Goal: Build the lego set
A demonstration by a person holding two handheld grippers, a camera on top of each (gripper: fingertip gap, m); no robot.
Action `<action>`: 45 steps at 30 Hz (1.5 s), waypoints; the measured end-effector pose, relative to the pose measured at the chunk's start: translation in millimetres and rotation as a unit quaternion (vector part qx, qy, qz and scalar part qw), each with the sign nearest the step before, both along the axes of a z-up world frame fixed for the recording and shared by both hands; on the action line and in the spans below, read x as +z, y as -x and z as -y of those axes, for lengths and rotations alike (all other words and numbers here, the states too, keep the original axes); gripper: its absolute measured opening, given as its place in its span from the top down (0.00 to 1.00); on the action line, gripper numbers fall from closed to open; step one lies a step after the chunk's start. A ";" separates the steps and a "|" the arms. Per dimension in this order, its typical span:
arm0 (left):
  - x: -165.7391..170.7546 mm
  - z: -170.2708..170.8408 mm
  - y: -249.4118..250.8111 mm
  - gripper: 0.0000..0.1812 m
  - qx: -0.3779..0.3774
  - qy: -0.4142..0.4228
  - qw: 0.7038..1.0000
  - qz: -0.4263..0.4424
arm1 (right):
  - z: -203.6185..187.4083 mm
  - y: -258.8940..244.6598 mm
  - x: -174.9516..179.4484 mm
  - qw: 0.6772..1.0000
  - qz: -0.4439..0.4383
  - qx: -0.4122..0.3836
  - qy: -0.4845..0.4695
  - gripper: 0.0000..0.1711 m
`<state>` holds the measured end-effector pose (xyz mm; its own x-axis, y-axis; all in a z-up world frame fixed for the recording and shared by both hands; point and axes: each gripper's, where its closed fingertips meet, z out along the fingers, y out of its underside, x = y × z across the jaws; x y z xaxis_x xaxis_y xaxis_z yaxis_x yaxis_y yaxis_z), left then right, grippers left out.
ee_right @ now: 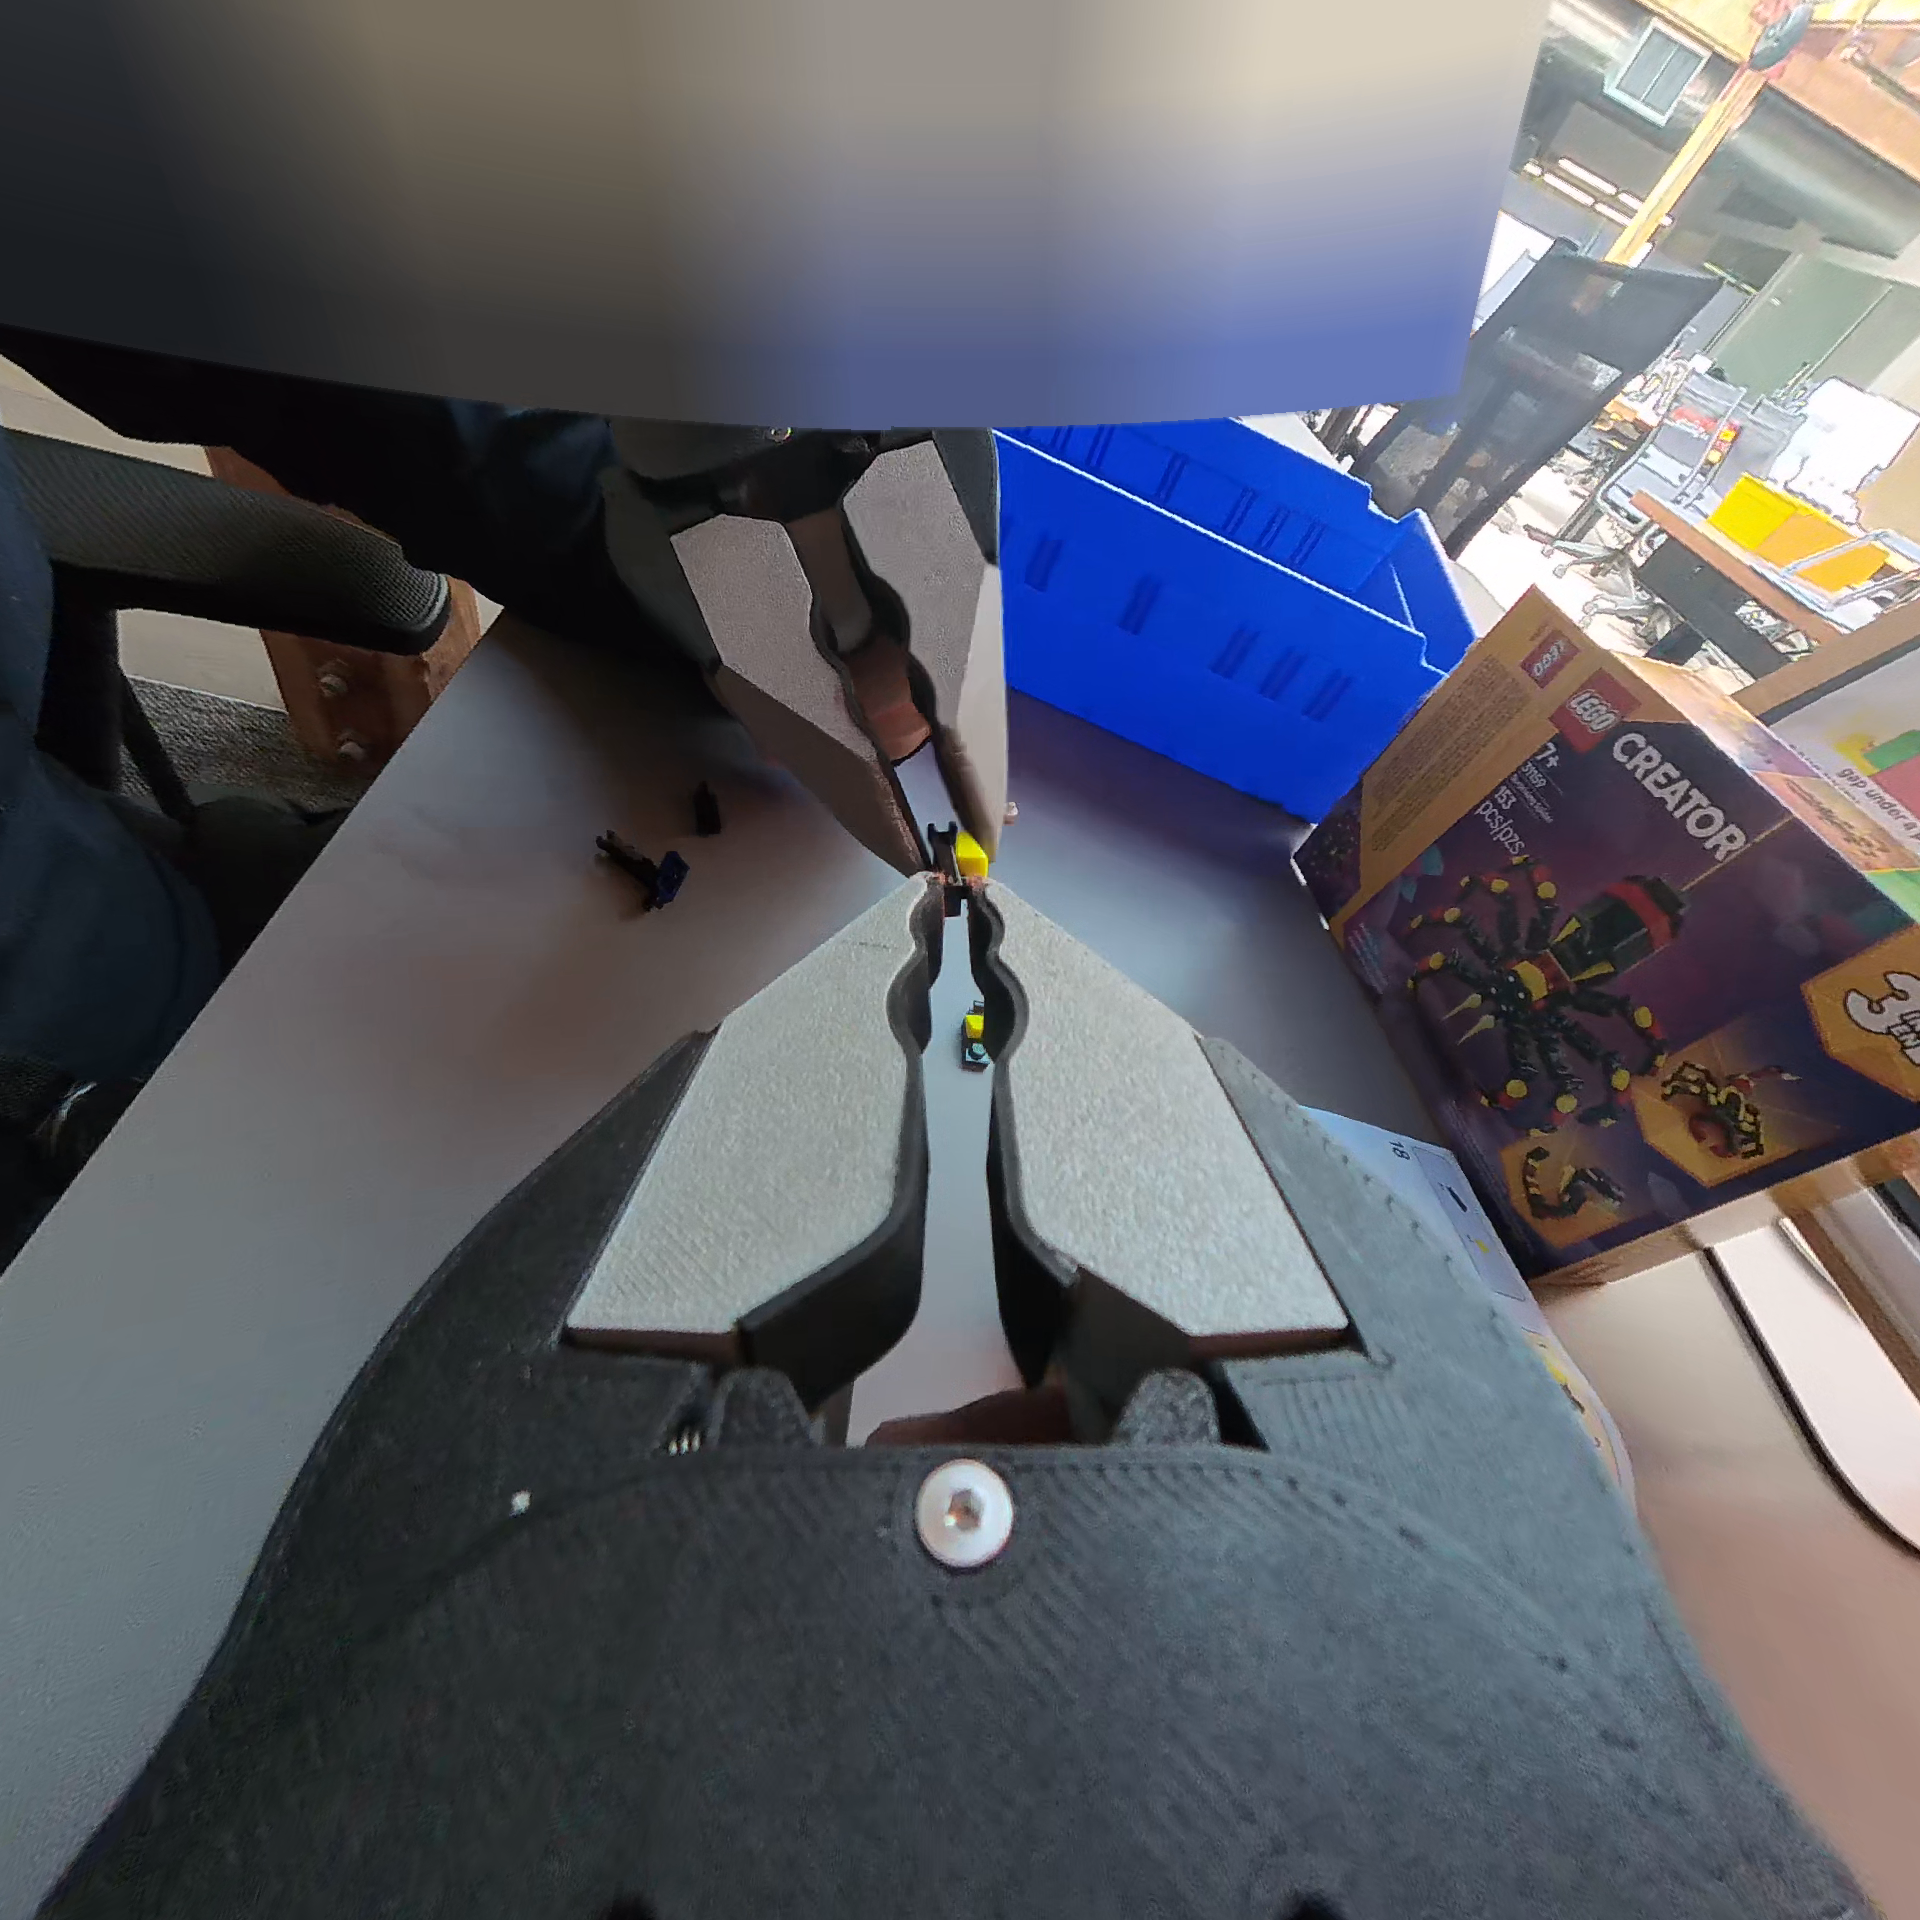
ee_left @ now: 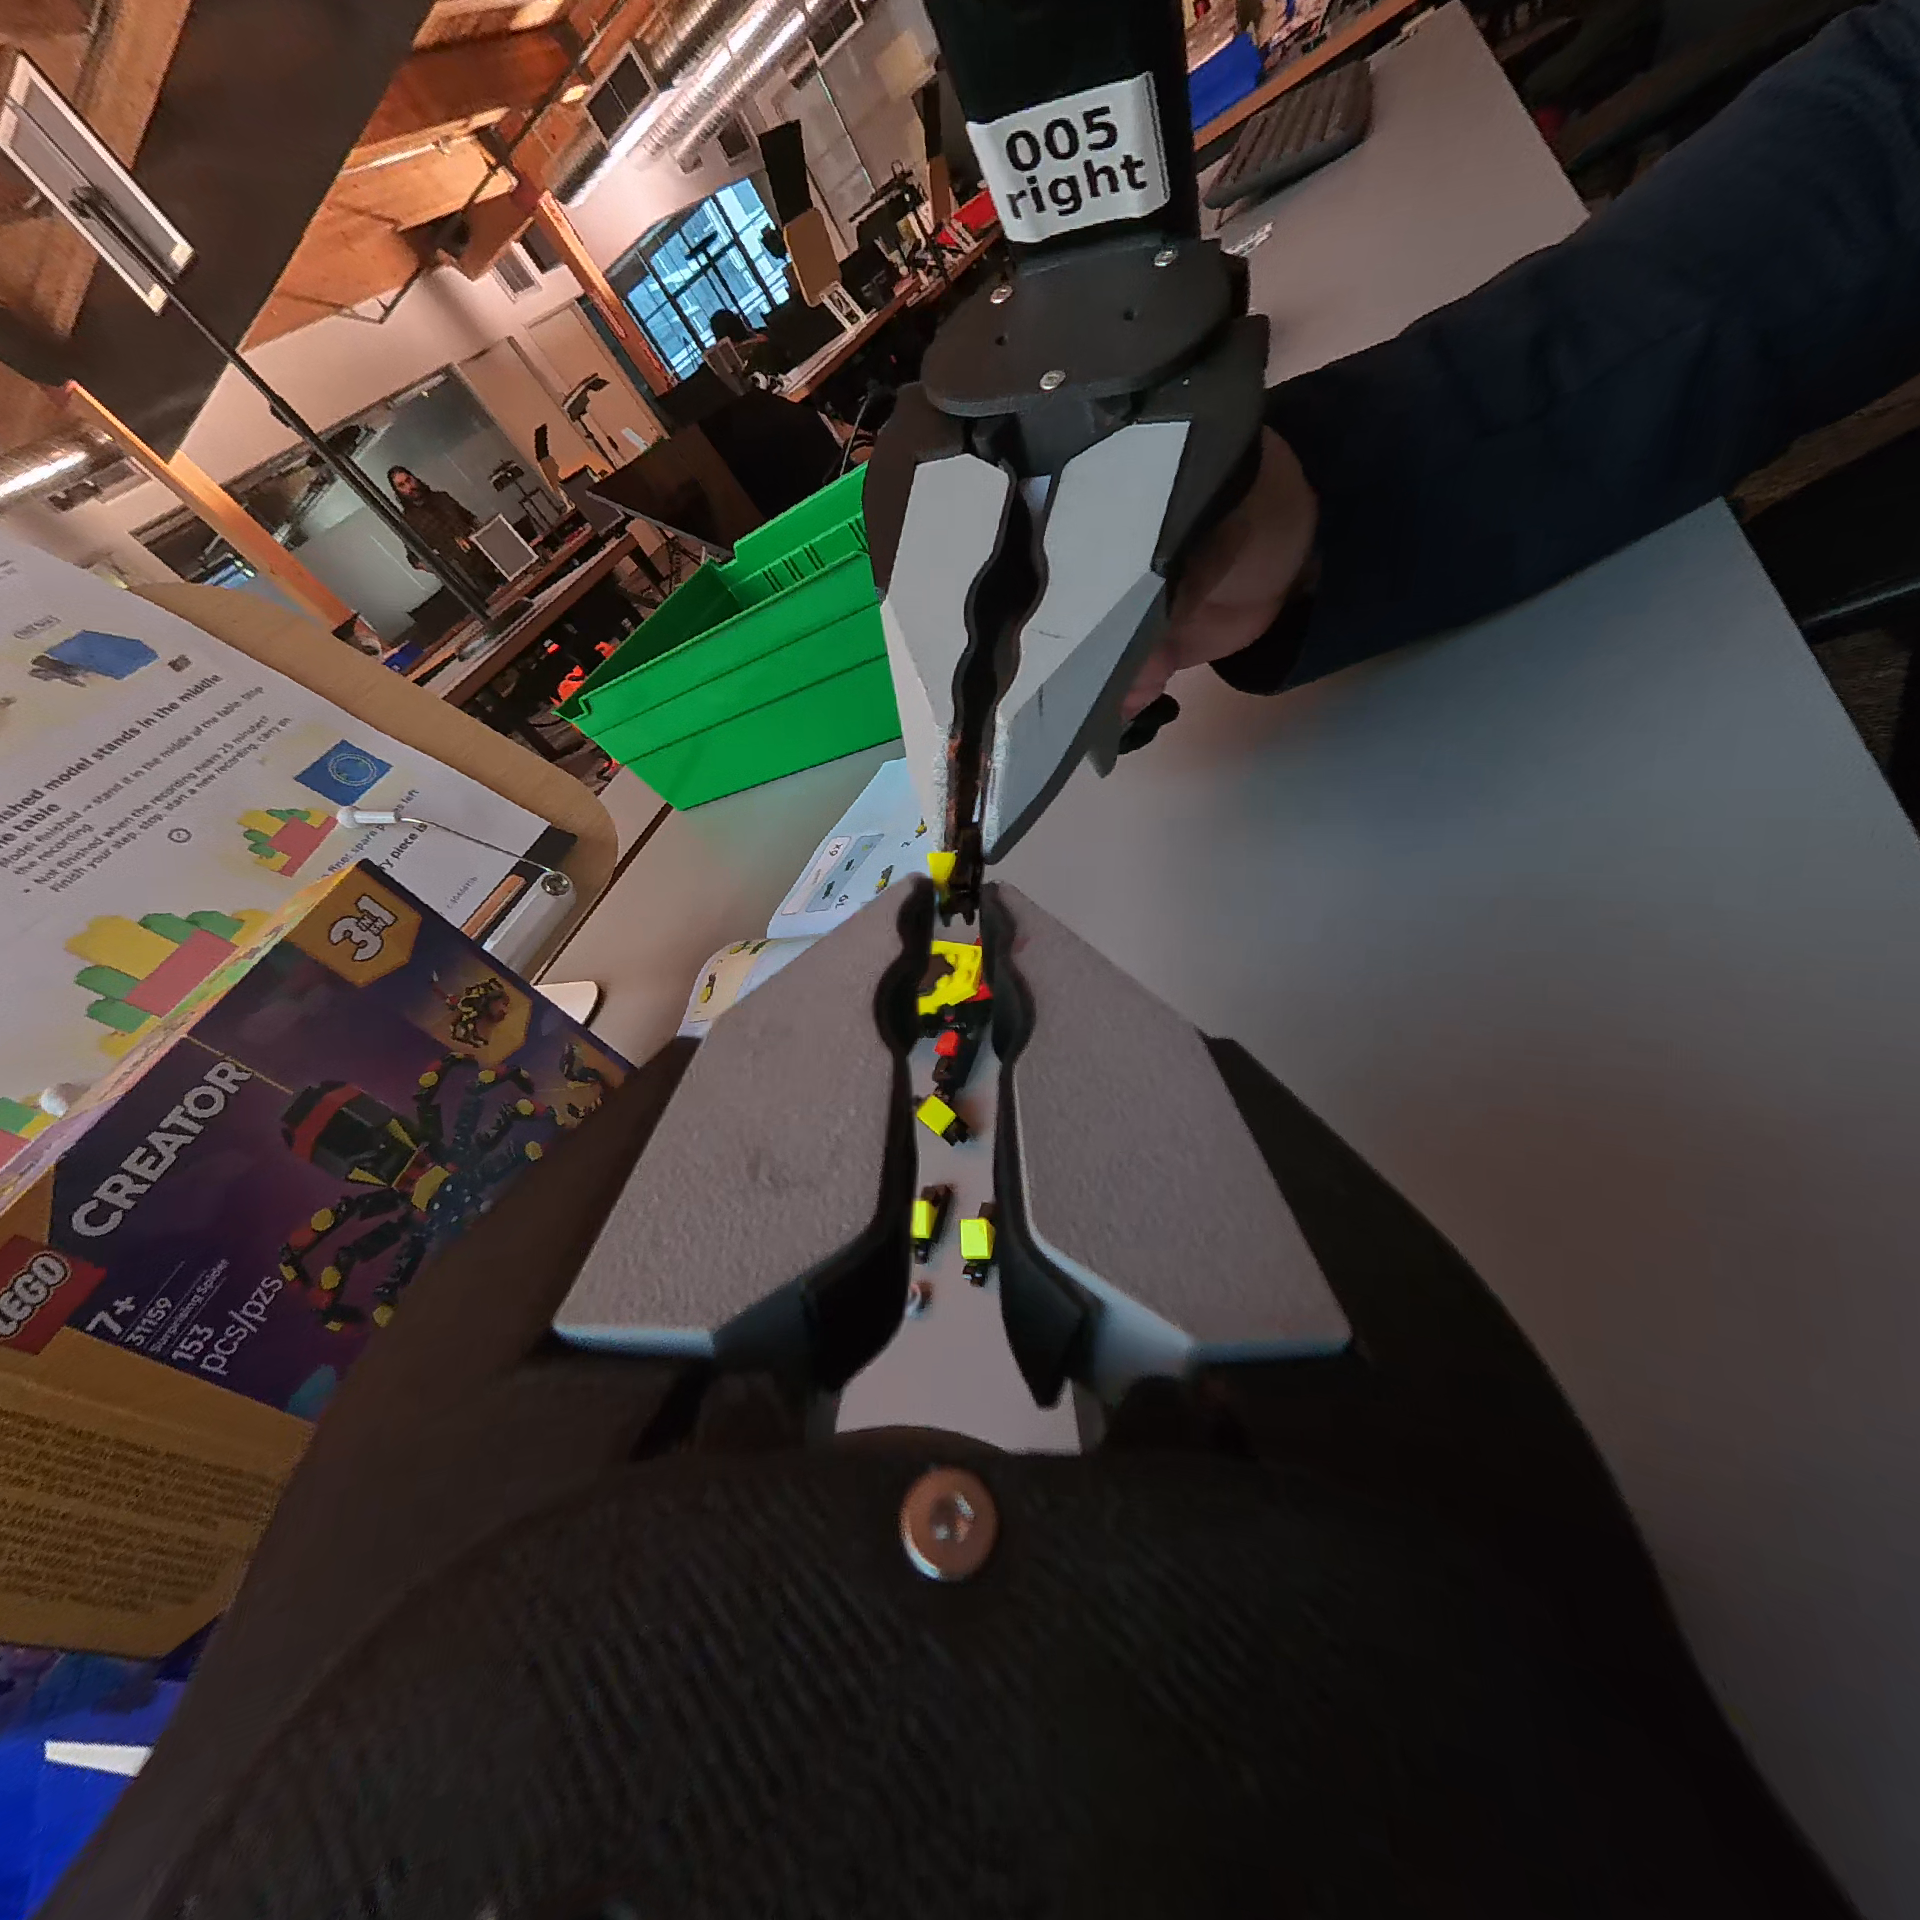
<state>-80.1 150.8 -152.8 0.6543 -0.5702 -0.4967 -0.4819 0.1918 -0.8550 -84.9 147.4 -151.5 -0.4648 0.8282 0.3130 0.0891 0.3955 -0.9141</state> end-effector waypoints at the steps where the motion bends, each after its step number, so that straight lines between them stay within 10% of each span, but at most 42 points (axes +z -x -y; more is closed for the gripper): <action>1: -0.1 0.2 -0.1 0.97 0.000 -0.001 1.000 -0.001 | 0.5 -0.1 -0.1 1.000 0.000 0.001 -0.001 0.99; 45: -12.3 13.6 -10.7 0.98 -0.059 0.109 0.992 0.032 | 16.6 -6.0 -8.8 0.996 -0.020 0.032 -0.085 0.97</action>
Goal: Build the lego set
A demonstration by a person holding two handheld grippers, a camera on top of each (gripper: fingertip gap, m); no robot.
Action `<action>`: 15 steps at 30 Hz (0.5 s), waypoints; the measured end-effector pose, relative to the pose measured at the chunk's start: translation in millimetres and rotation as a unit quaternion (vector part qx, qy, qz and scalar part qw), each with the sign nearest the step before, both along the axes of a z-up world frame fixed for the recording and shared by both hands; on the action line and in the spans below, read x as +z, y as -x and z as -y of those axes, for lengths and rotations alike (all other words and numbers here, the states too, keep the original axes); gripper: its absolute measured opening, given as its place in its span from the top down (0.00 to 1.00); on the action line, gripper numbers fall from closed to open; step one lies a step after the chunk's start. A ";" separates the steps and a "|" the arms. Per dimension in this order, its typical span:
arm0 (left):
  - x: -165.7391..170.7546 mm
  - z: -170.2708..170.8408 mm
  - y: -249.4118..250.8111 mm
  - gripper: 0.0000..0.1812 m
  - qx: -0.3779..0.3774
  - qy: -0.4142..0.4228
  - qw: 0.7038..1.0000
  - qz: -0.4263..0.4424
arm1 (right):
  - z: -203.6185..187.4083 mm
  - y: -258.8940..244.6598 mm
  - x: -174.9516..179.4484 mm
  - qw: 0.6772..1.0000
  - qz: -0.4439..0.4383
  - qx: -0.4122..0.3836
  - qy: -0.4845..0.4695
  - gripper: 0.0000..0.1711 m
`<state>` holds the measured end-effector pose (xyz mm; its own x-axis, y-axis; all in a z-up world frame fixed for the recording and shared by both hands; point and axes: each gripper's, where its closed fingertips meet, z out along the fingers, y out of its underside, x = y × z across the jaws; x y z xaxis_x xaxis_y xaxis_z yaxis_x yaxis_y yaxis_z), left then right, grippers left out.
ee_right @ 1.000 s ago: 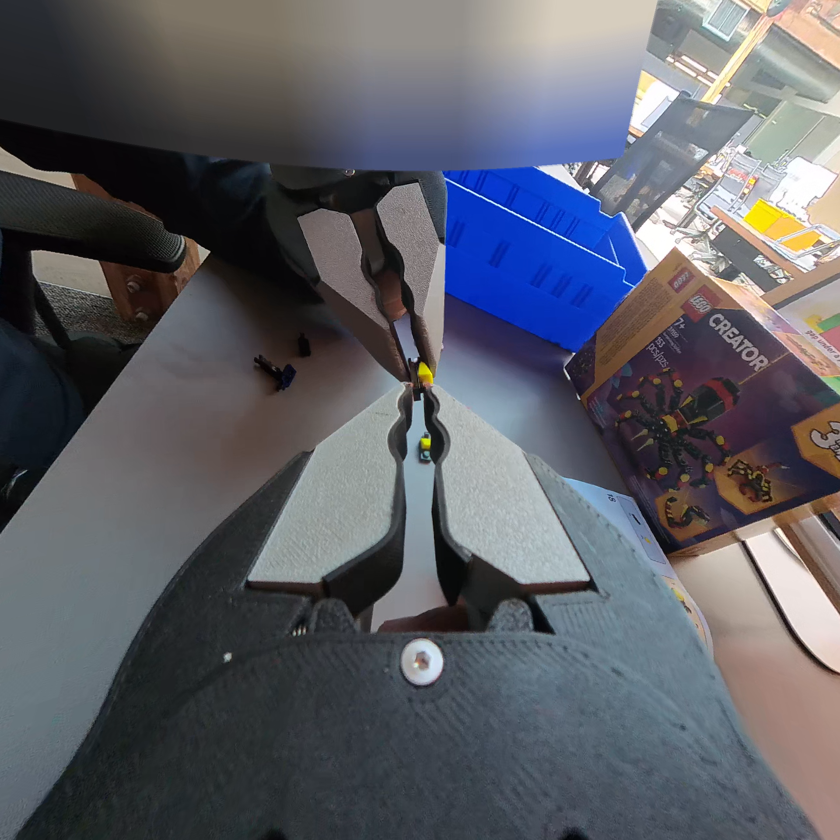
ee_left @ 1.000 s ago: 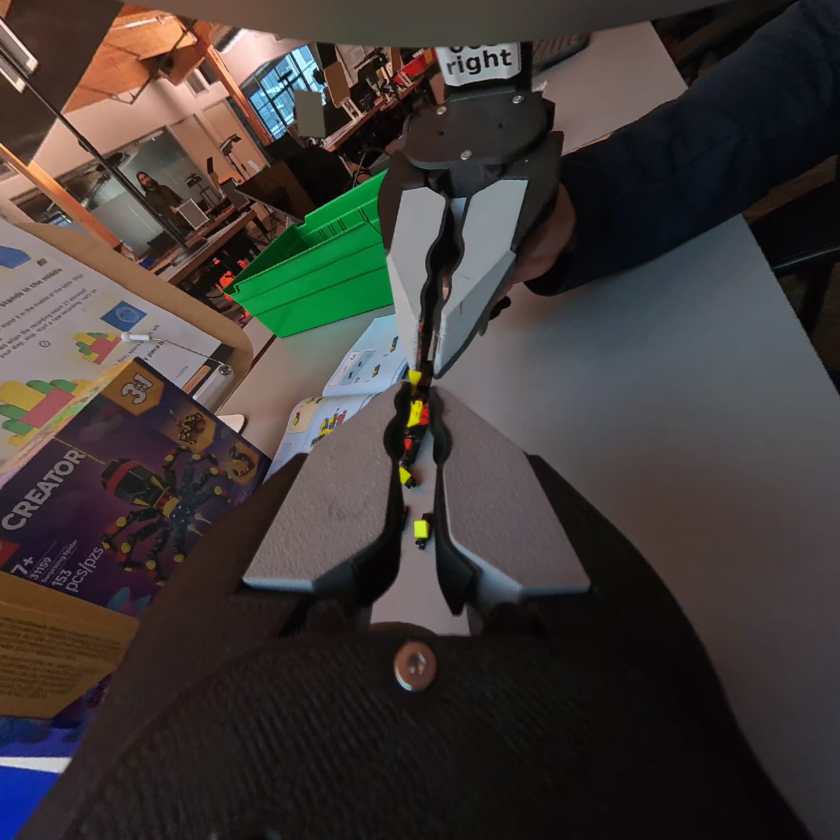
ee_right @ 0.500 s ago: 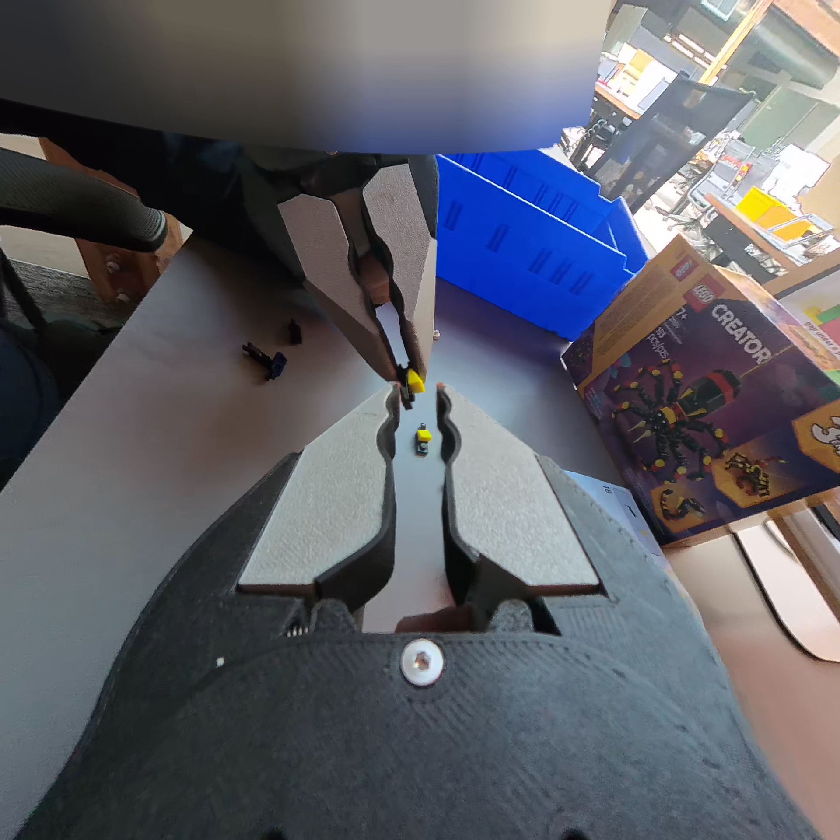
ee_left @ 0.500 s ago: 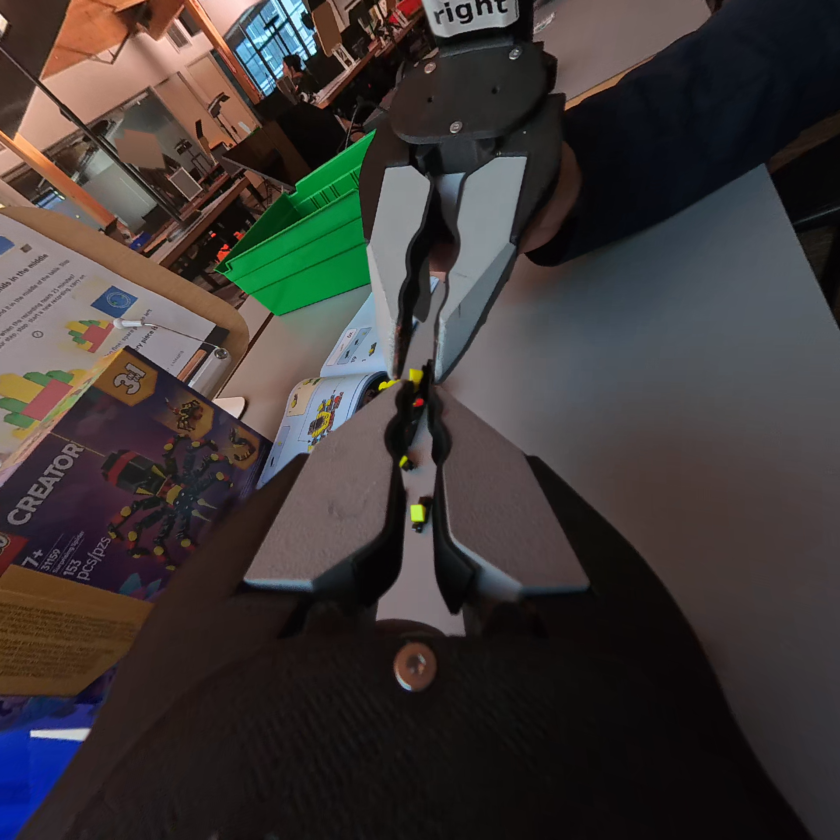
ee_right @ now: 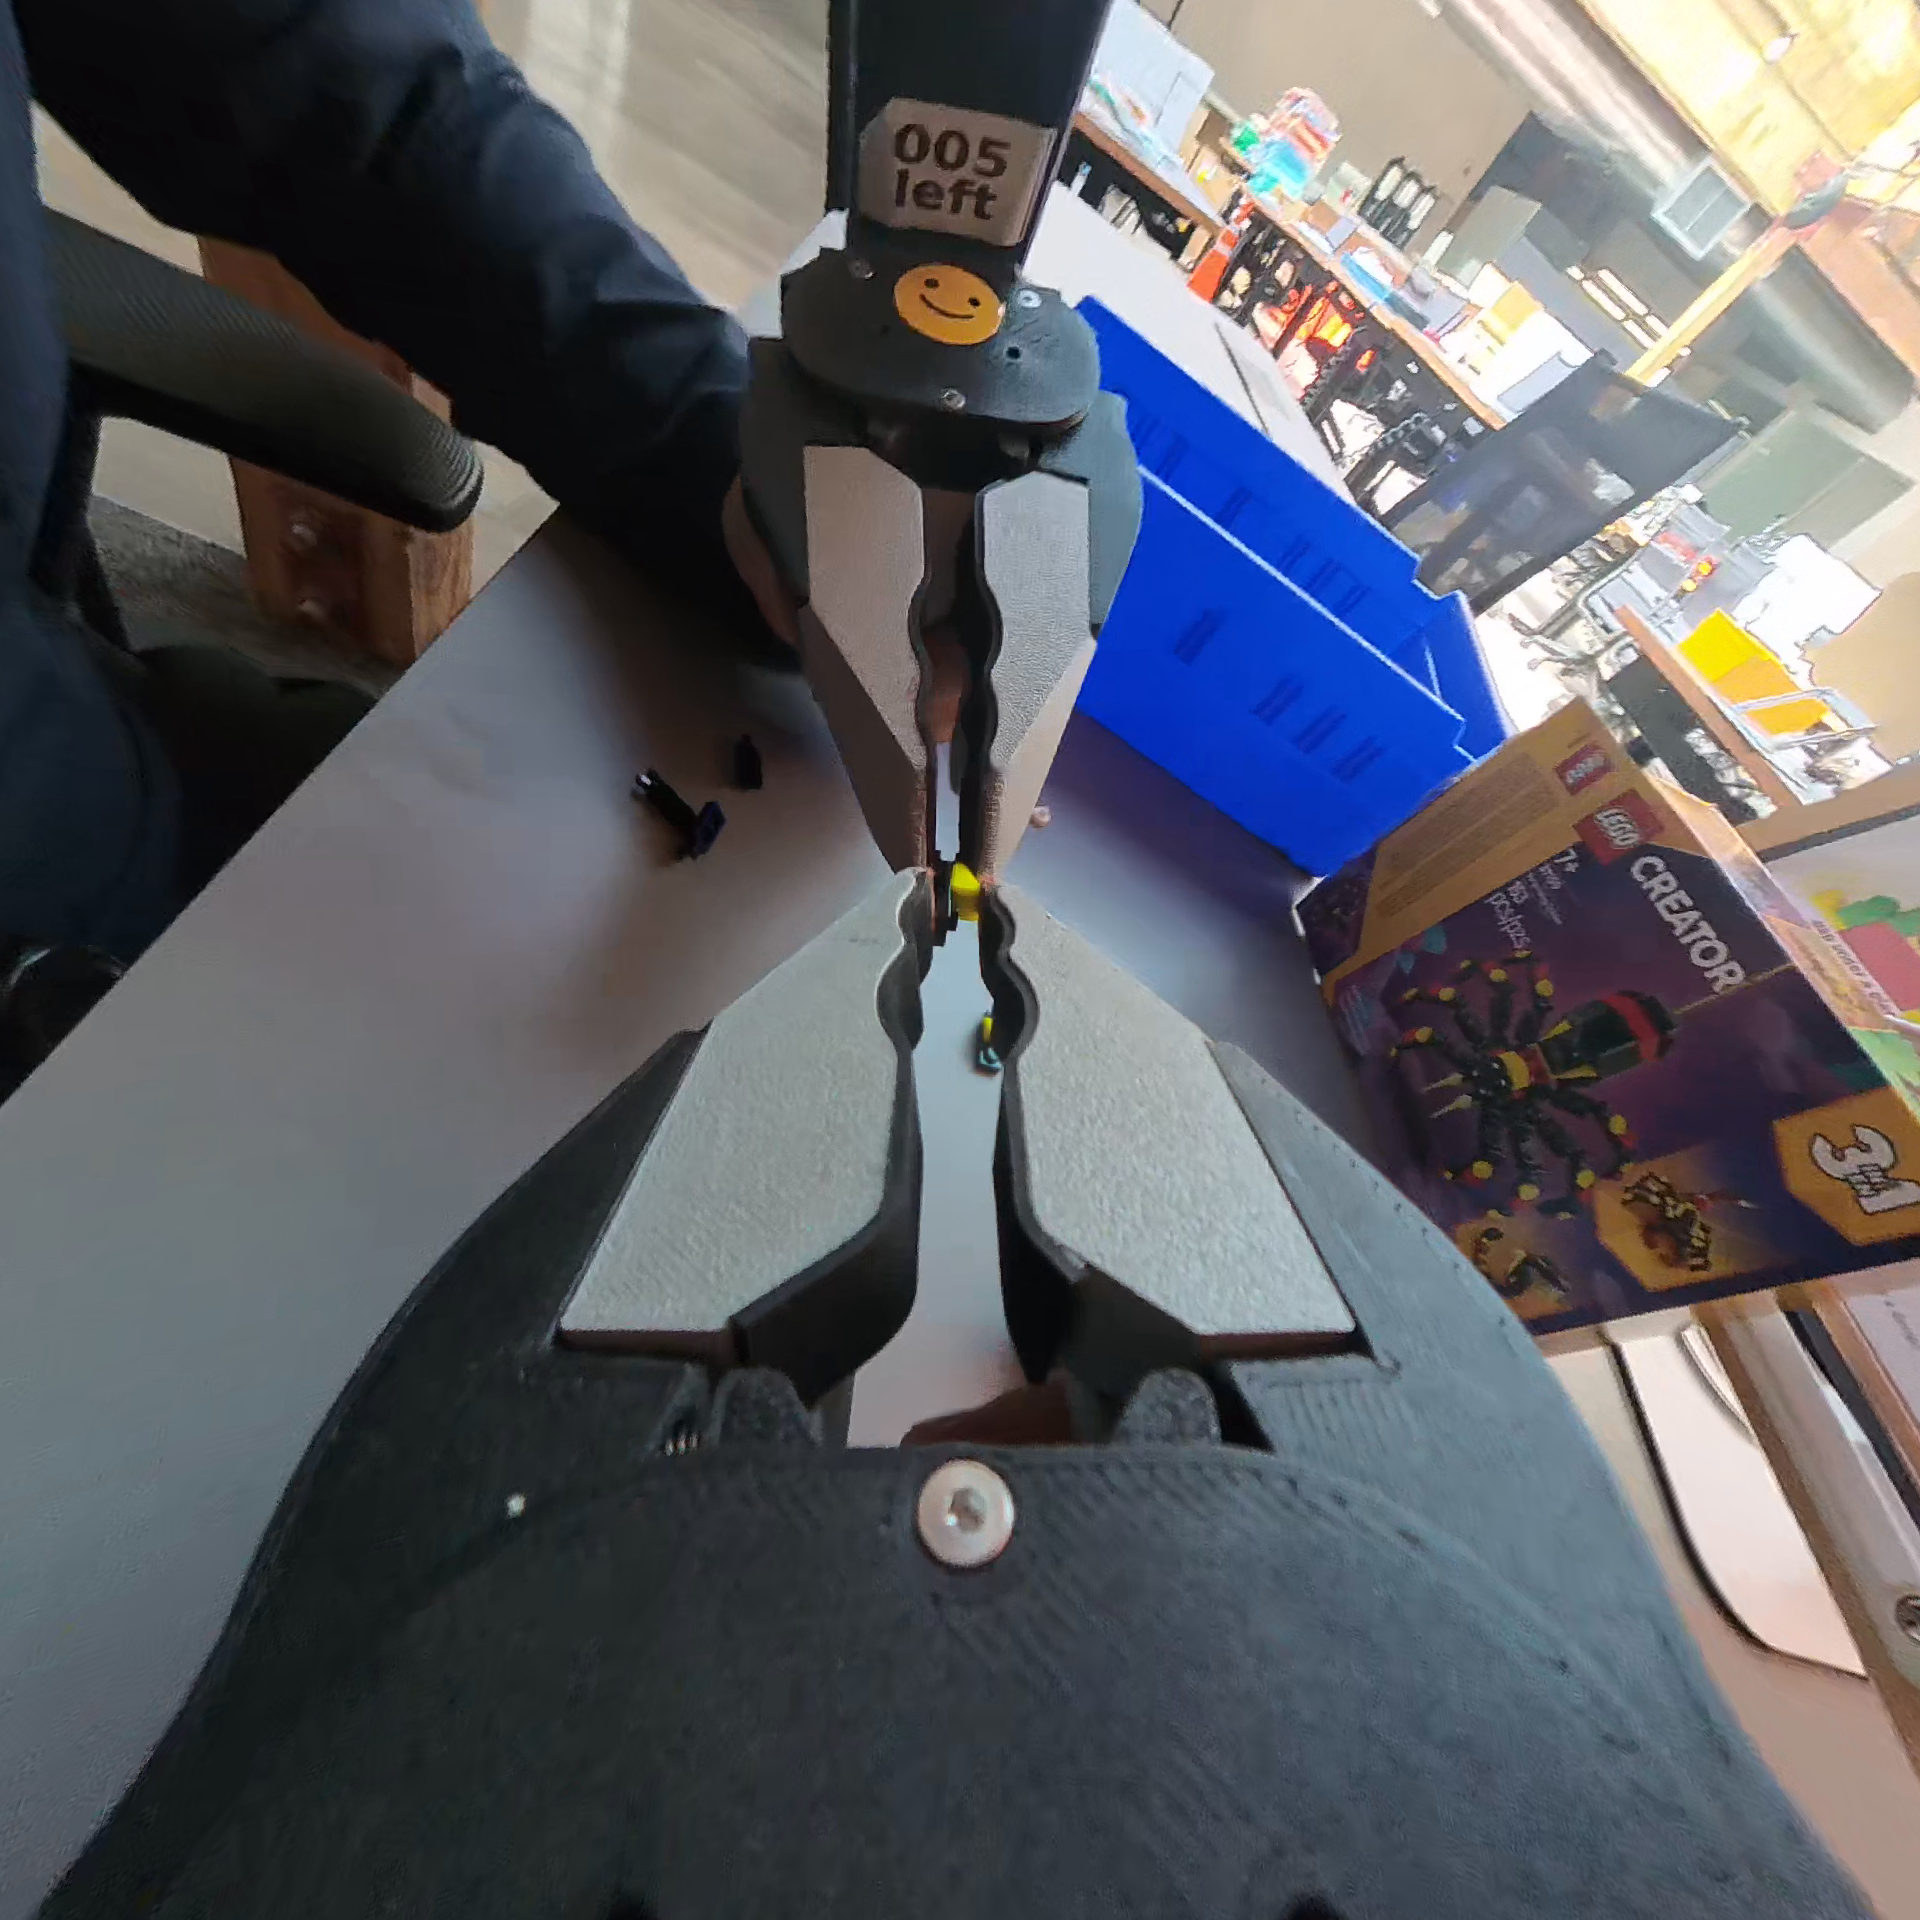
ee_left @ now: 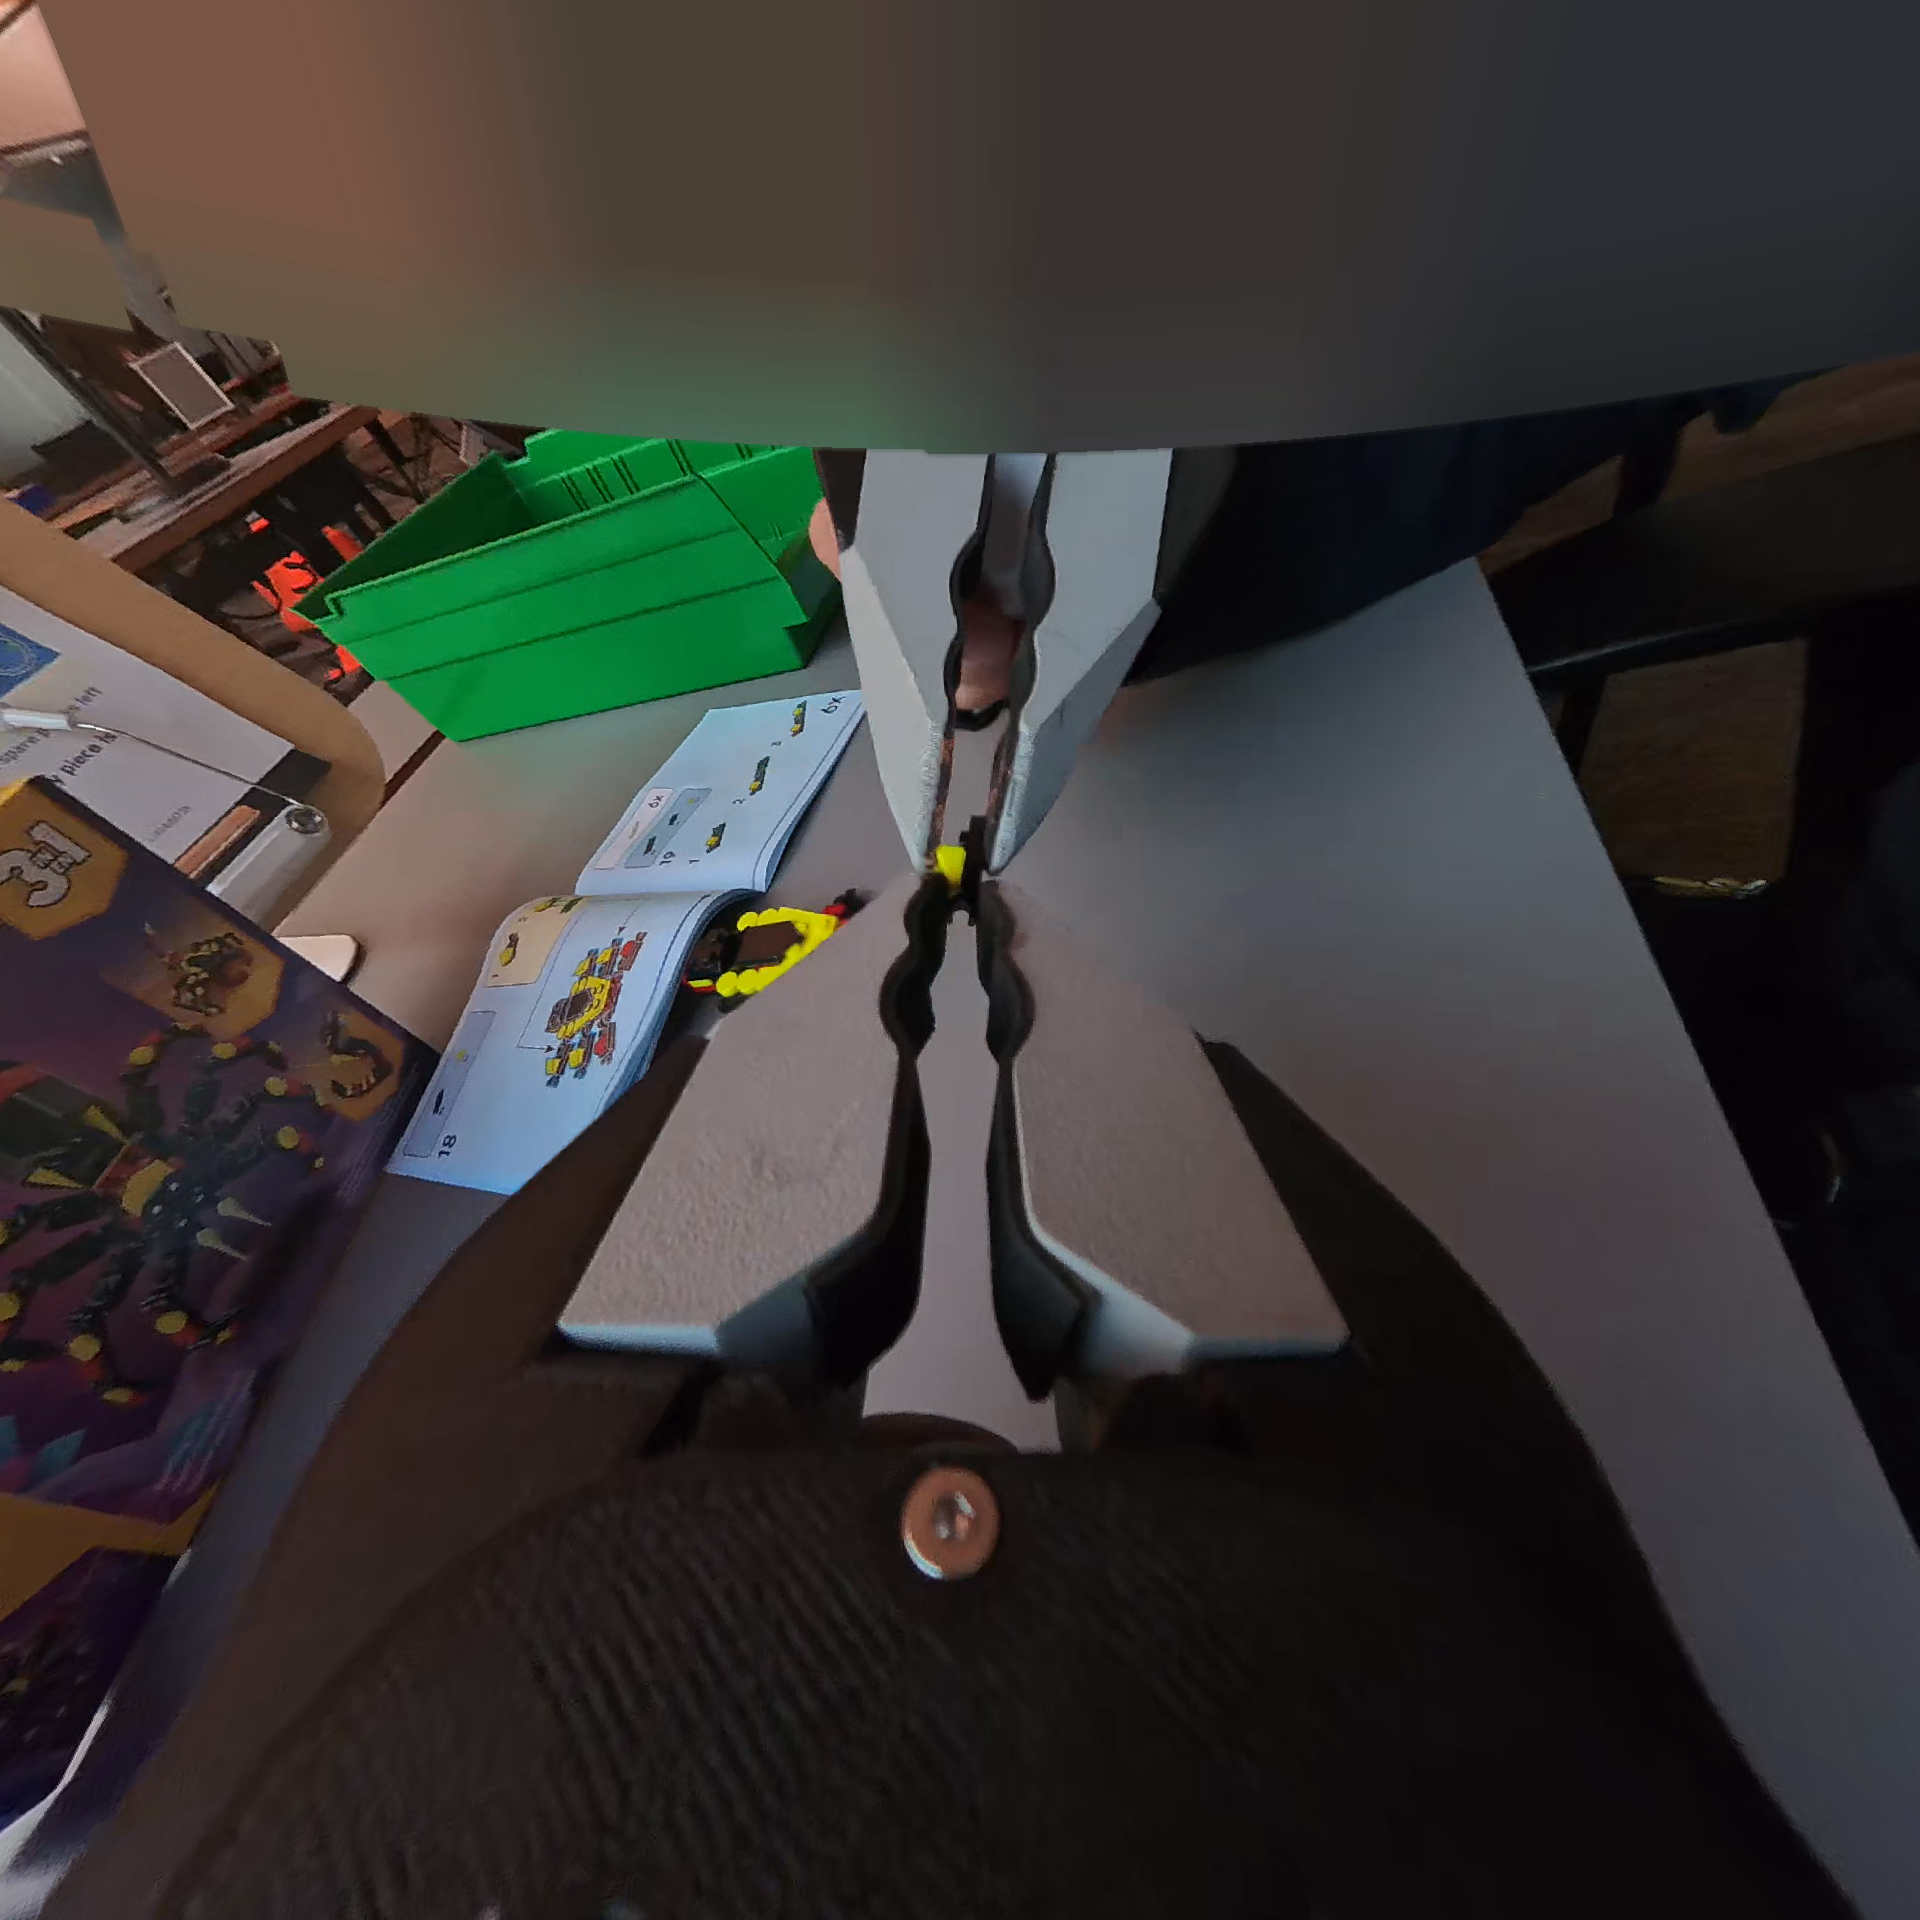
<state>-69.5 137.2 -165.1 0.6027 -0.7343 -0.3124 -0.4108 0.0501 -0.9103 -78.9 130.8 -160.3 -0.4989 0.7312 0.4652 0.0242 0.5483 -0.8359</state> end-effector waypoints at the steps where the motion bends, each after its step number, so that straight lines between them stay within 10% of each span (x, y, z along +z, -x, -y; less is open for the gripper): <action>1: -3.6 1.4 -0.9 0.98 -0.005 0.004 1.000 -0.008 | 1.5 -1.0 -3.5 1.000 0.006 0.005 -0.009 0.97; 15: -20.0 4.7 -7.5 0.98 -0.025 0.025 0.999 -0.025 | 4.8 -7.4 -20.5 0.997 0.045 0.011 -0.061 0.97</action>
<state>-61.9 132.5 -185.0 0.5502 -0.7783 -0.3026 -0.4539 0.0255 -0.8907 -71.5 126.0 -180.8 -0.5573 0.6613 0.5021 0.0836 0.6463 -0.7585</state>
